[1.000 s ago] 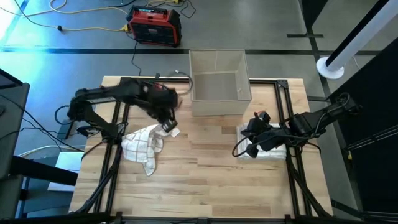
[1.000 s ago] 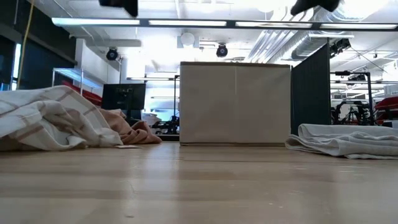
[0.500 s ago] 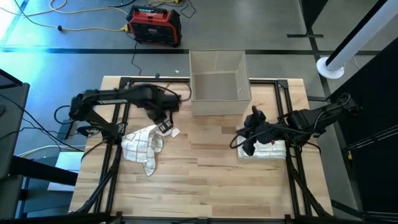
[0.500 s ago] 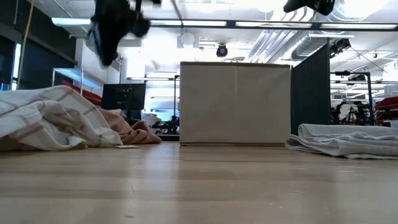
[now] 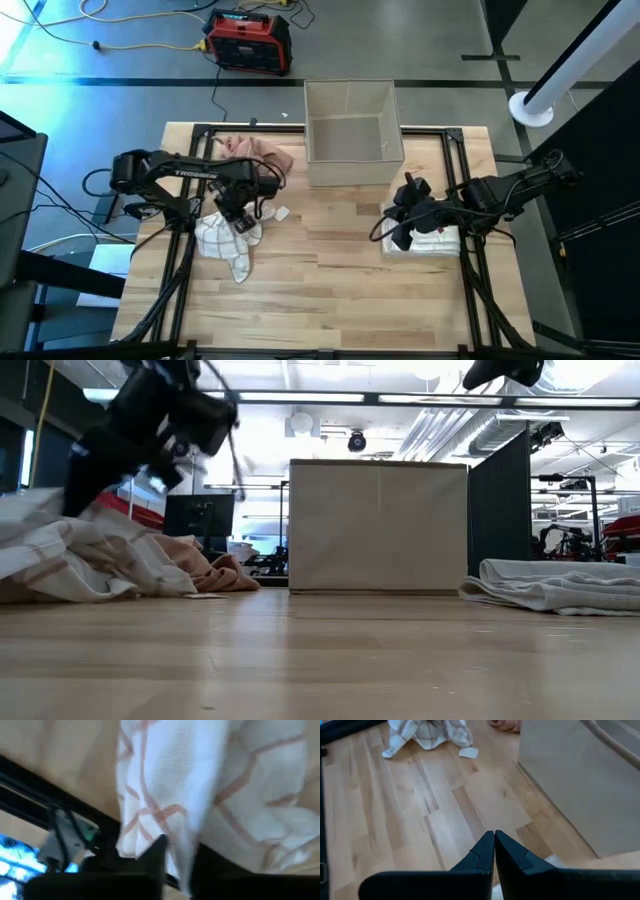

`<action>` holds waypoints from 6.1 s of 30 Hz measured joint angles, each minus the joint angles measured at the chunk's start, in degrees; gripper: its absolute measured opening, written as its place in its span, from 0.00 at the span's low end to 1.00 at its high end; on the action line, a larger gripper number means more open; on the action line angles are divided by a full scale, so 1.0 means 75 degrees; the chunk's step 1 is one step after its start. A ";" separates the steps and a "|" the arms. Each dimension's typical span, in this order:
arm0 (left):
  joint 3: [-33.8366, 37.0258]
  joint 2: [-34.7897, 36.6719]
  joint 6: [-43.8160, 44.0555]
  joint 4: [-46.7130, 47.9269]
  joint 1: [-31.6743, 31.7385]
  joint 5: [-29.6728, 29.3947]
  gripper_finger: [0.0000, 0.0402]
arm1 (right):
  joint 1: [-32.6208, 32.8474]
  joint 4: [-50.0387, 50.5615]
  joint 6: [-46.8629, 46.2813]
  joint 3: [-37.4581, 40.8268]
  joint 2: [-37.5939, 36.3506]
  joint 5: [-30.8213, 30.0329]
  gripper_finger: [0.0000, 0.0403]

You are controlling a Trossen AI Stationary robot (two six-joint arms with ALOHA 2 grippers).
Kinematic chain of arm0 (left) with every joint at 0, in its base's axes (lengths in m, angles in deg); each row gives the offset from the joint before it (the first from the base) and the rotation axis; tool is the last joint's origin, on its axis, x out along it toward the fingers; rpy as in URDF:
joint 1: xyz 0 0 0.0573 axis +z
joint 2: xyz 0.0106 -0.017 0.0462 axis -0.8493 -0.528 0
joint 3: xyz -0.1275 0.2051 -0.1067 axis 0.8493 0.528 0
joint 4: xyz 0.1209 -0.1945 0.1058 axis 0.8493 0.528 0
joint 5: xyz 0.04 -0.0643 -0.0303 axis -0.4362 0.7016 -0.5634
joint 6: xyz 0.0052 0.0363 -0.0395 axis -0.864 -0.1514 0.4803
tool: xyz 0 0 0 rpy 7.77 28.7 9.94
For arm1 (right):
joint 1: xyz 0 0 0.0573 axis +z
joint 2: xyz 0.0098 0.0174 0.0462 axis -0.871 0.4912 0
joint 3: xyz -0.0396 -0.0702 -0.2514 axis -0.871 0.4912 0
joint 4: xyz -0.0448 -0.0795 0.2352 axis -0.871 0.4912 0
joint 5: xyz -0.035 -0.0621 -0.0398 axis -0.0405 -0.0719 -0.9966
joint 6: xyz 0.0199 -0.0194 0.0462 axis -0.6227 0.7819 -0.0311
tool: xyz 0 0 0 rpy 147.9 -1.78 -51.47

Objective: Fold towel
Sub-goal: Fold the white squared towel

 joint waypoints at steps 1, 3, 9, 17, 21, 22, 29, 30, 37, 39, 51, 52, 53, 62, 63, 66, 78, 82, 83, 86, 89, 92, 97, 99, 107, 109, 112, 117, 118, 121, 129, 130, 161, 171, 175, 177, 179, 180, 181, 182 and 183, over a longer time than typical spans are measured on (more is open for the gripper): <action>-0.0311 0.0000 0.0018 0.0103 -0.0003 -0.0020 0.03 | 0.0000 0.0095 0.0000 0.0000 0.0000 0.0002 0.00; -0.1050 0.0000 0.0072 0.0188 -0.0068 -0.0099 0.01 | 0.0003 0.0309 0.0000 0.0000 0.0000 0.0007 0.00; -0.3940 -0.0099 0.0357 -0.0279 -0.0641 0.0045 0.00 | -0.0002 0.0624 -0.0098 0.0000 0.0000 0.0249 0.00; -0.6022 -0.0384 0.0034 -0.2120 -0.1118 -0.0315 0.00 | -0.0307 -0.0767 0.0353 -0.0020 0.0005 0.0570 0.03; -0.5527 -0.0434 0.0545 -0.1422 -0.0790 -0.1175 0.00 | -0.0385 -0.1328 0.0873 -0.0012 0.0003 0.0339 0.11; -0.5300 -0.0457 0.0672 -0.1492 -0.0727 -0.1190 0.00 | -0.0385 -0.1400 0.1032 -0.0012 0.0003 0.0297 0.14; -0.3891 -0.0624 0.0703 -0.2376 -0.0687 -0.1210 0.00 | -0.0376 -0.1194 0.1299 -0.0012 0.0200 0.0283 0.35; -0.3856 -0.0662 0.0715 -0.2483 -0.0691 -0.1241 0.00 | -0.0376 -0.1019 0.1193 -0.0012 0.0220 0.0279 0.37; -0.3961 -0.0670 0.0886 -0.3515 -0.0798 -0.0533 0.00 | -0.0364 0.0035 0.0804 -0.0009 0.0300 -0.0025 0.43; -0.3965 -0.0733 0.0898 -0.4353 -0.0873 -0.0105 0.03 | -0.0365 0.0194 0.0804 -0.0008 0.0303 -0.0083 0.42; -0.3969 -0.1645 0.0978 -0.5480 -0.0913 0.2053 0.40 | -0.0364 0.0412 0.0997 -0.0006 0.0303 0.0346 0.42; -0.3968 -0.1548 0.0920 -0.5135 -0.0916 0.2075 0.41 | -0.0364 0.0378 0.0979 -0.0006 0.0303 0.0374 0.42; -0.3966 -0.1408 0.0850 -0.4830 -0.0935 0.2117 0.43 | -0.0364 0.0330 0.0953 -0.0006 0.0303 0.0395 0.42; -0.3969 -0.0554 -0.0301 -0.2073 -0.1197 0.1019 0.52 | -0.0364 -0.1359 0.0344 -0.0006 0.0317 0.0588 0.42; -0.3969 -0.0464 -0.0525 -0.1454 -0.1254 0.0342 0.53 | -0.0364 -0.1755 0.0392 -0.0006 0.0369 0.0677 0.42; -0.3902 -0.0175 -0.0901 0.0035 -0.1554 -0.1912 0.51 | -0.0314 -0.2936 0.0702 -0.0006 0.0704 0.0943 0.42; -0.0665 0.3249 -0.0617 -0.1776 -0.2095 -0.1247 0.38 | -0.0281 -0.3789 0.2251 -0.2423 0.4325 0.0998 0.42; 0.0341 0.3854 -0.0562 -0.2275 -0.2100 -0.0688 0.37 | -0.0161 -0.1747 0.2479 -0.4363 0.5525 0.0640 0.42; 0.0576 0.3950 -0.0559 -0.2281 -0.2098 -0.0619 0.37 | -0.0117 -0.1169 0.2555 -0.4882 0.5822 0.0548 0.42; 0.1163 0.4093 -0.0563 -0.2331 -0.2093 -0.0606 0.37 | -0.0006 0.0296 0.2746 -0.6322 0.6638 0.0460 0.42; 0.1577 0.4127 -0.0564 -0.2438 -0.2092 -0.0548 0.37 | 0.0095 0.1410 0.2907 -0.7435 0.7376 0.0457 0.42; 0.1840 0.4115 -0.0575 -0.2561 -0.2092 -0.0437 0.37 | 0.0153 0.2069 0.2952 -0.8250 0.7960 0.0460 0.42; 0.2027 0.4124 -0.0623 -0.2910 -0.2095 -0.0412 0.37 | 0.0154 0.2667 0.2948 -0.8784 0.8510 0.0443 0.42; 0.2073 0.4124 -0.0636 -0.3037 -0.2095 -0.0412 0.37 | 0.0137 0.2845 0.2942 -0.8774 0.8625 0.0334 0.42; 0.2081 0.4124 -0.0844 -0.3401 -0.2092 -0.0491 0.37 | -0.0075 0.3573 0.1602 -0.8808 0.8722 0.0061 0.24; 0.2081 0.4124 -0.0903 -0.3532 -0.2089 -0.0555 0.37 | -0.0110 0.3566 0.1379 -0.8984 0.8666 0.0417 0.09; 0.2081 0.4124 -0.0911 -0.3813 -0.2089 -0.0794 0.37 | -0.0076 0.3203 0.0991 -0.8886 0.8129 0.0769 0.03; 0.2081 0.4118 -0.0905 -0.4275 -0.2089 -0.1054 0.37 | 0.0370 0.3234 0.0239 -0.8970 0.7027 0.0352 0.00; 0.2081 0.4118 -0.0905 -0.4390 -0.2089 -0.1057 0.37 | 0.0493 0.3270 0.0039 -0.8967 0.6765 0.0215 0.00; 0.2081 0.4086 -0.0955 -0.4890 -0.2089 -0.1096 0.37 | 0.0988 0.3586 -0.0597 -0.8970 0.6062 -0.0310 0.00; 0.2081 0.3681 -0.2042 -0.7073 -0.2089 -0.1286 0.37 | 0.2273 0.3520 -0.1814 -0.8956 0.5010 -0.1767 0.00; 0.2081 0.3613 -0.2087 -0.7404 -0.2089 -0.1286 0.37 | 0.2311 0.3297 -0.1737 -0.8956 0.4906 -0.1778 0.00; 0.2075 -0.0973 -0.4510 -1.0630 -0.2088 0.1049 0.44 | 0.3172 0.4234 -0.4491 -0.5664 0.4159 -0.0548 0.00; 0.1945 -0.2071 -0.4522 -1.0787 -0.2031 0.0476 0.42 | 0.3501 0.4197 -0.4671 -0.5633 0.4164 -0.1053 0.00; 0.1832 -0.2120 -0.4049 -1.0232 -0.1994 0.0146 0.12 | 0.3507 0.4313 -0.4662 -0.5633 0.4164 -0.1095 0.00; 0.1743 -0.2053 -0.3685 -0.9765 -0.1988 0.0156 0.04 | 0.3506 0.4413 -0.4631 -0.5633 0.4164 -0.1195 0.00; 0.1576 -0.1781 -0.3237 -0.8801 -0.2000 0.0147 0.03 | 0.3506 0.4454 -0.4625 -0.5633 0.4157 -0.1366 0.00; 0.1442 -0.1564 -0.3073 -0.8198 -0.2036 0.0127 0.03 | 0.3506 0.4451 -0.4624 -0.5633 0.4123 -0.1480 0.00; 0.1313 -0.1317 -0.2931 -0.7506 -0.2083 0.0081 0.02 | 0.3506 0.4449 -0.4620 -0.5633 0.4079 -0.1579 0.00; 0.1179 -0.1021 -0.2809 -0.6736 -0.2144 0.0064 0.01 | 0.3506 0.4457 -0.4626 -0.5633 0.4007 -0.1654 0.00; 0.0938 -0.0642 -0.2724 -0.6210 -0.2204 0.0035 0.01 | 0.3506 0.4474 -0.4629 -0.5637 0.3950 -0.1747 0.00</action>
